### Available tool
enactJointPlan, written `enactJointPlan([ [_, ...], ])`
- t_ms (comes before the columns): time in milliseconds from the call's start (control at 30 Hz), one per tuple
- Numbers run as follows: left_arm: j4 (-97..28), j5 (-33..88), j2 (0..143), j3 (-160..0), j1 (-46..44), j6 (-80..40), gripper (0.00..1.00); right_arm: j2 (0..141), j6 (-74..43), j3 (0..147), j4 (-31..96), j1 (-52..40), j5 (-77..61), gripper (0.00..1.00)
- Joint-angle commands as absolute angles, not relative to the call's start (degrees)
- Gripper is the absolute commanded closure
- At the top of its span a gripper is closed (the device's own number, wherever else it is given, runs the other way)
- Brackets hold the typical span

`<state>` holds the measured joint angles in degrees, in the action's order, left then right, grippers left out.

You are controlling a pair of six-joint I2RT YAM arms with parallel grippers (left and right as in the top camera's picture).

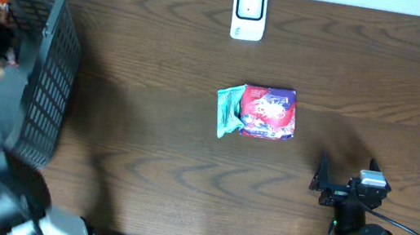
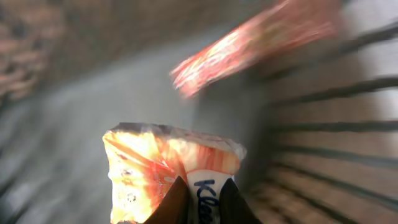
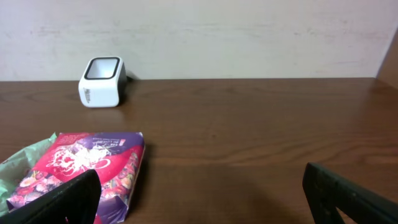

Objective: Scan the item barcode
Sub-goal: 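Grasp the orange tissue pack with the left gripper and lift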

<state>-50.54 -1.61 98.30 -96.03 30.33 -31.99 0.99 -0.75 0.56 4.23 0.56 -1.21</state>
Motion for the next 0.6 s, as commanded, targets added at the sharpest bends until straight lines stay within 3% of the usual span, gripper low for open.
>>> enactJointPlan([
  [0, -47.8, 10.2, 85.2, -98.0, 30.5, -28.1, 0.93, 0.8, -0.1, 0.3, 4.3, 0.2, -0.7, 0.01],
  [200, -44.8, 24.8, 73.1, -98.0, 25.3, -28.0, 0.93, 0.8, -0.1, 0.3, 4.3, 0.2, -0.7, 0.01],
  [567, -49.8, 24.4, 79.2, -96.5, -8.2, -13.8, 0.93, 0.8, -0.1, 0.3, 4.3, 0.2, -0.7, 0.01],
])
